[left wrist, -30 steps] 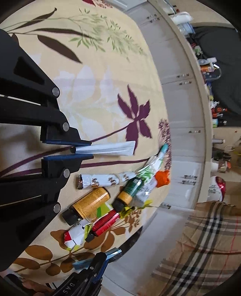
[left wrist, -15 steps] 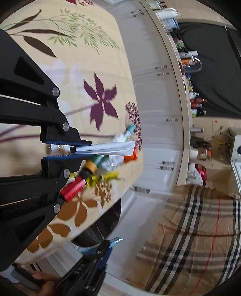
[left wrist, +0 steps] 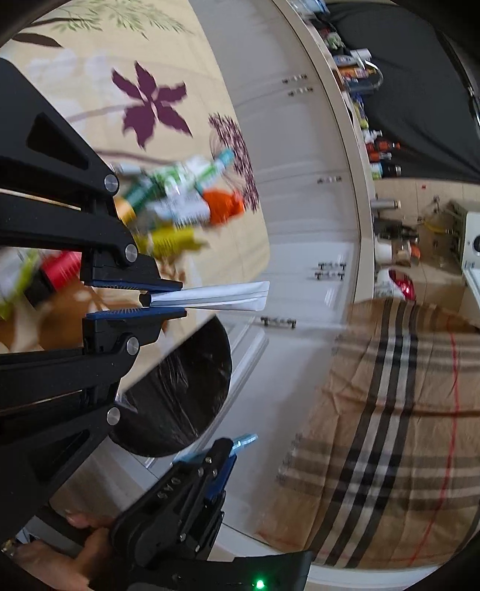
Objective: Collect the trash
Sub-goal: 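Carry the blue tube and white strip over the bin and release both, then move both open grippers back over the table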
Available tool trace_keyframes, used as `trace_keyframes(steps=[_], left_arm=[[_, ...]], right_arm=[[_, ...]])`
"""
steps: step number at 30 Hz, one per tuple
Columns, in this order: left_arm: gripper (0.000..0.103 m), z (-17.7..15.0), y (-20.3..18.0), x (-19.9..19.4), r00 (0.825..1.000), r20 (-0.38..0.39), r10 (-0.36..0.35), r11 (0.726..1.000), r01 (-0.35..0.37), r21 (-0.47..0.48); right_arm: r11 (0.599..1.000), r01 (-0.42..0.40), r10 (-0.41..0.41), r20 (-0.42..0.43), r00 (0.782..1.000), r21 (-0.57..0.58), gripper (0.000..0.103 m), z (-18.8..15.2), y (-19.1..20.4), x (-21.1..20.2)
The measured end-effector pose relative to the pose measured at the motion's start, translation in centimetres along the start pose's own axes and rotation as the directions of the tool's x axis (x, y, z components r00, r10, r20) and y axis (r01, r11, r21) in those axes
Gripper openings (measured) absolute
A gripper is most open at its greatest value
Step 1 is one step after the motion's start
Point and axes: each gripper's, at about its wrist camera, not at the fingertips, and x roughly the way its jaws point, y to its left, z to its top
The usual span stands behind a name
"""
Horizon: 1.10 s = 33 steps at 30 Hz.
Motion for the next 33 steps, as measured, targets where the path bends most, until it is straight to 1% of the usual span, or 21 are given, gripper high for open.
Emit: trace_keyframes(steps=[4, 9, 21, 23, 25, 26, 27, 28, 29, 33], left_arm=[[0.010, 0.8, -2.1, 2.2, 1.000, -0.007, -0.010, 0.999, 0.010, 0.037], [0.010, 1.6, -3.7, 4.5, 1.000, -0.020, -0.012, 0.998, 0.013, 0.058], [0.013, 2.8, -5.6, 9.5, 0.997, -0.082, 0.006, 0.996, 0.001, 0.087], [0.017, 2.9, -5.7, 10.1, 0.996, -0.091, 0.009, 0.996, -0.001, 0.085], [0.017, 3.0, -5.8, 10.7, 0.995, -0.103, 0.011, 0.997, -0.002, 0.082], [0.021, 3.0, -5.8, 10.8, 0.994, -0.107, 0.013, 0.997, -0.004, 0.082], [0.024, 3.0, -5.8, 11.0, 0.994, -0.113, 0.014, 0.997, -0.004, 0.082], [0.032, 3.0, -5.8, 11.0, 0.993, -0.114, 0.014, 0.997, -0.005, 0.079], [0.036, 3.0, -5.7, 11.0, 0.994, -0.111, 0.013, 0.997, -0.005, 0.074], [0.041, 3.0, -5.5, 10.4, 0.995, -0.102, 0.016, 0.998, -0.009, 0.066]], right_arm=[[1.000, 0.012, -0.012, -0.009, 1.000, 0.018, 0.015, 0.0, -1.5, 1.5], [0.999, 0.021, -0.020, -0.019, 1.000, 0.037, 0.015, -0.1, -2.8, 3.0], [0.997, 0.044, -0.040, -0.048, 0.998, 0.068, 0.016, -0.5, -5.3, 6.8], [0.996, 0.049, -0.046, -0.051, 0.998, 0.074, 0.017, -0.6, -5.6, 7.3], [0.995, 0.053, -0.049, -0.056, 0.997, 0.079, 0.025, -0.7, -5.9, 7.7], [0.995, 0.057, -0.053, -0.056, 0.997, 0.082, 0.030, -0.8, -6.0, 7.9], [0.995, 0.060, -0.055, -0.055, 0.997, 0.084, 0.031, -0.8, -6.1, 8.0], [0.994, 0.061, -0.056, -0.056, 0.997, 0.087, 0.031, -0.9, -6.2, 8.1], [0.994, 0.061, -0.056, -0.057, 0.997, 0.088, 0.031, -0.9, -6.2, 8.1], [0.994, 0.064, -0.059, -0.057, 0.997, 0.089, 0.031, -1.0, -6.2, 7.9]])
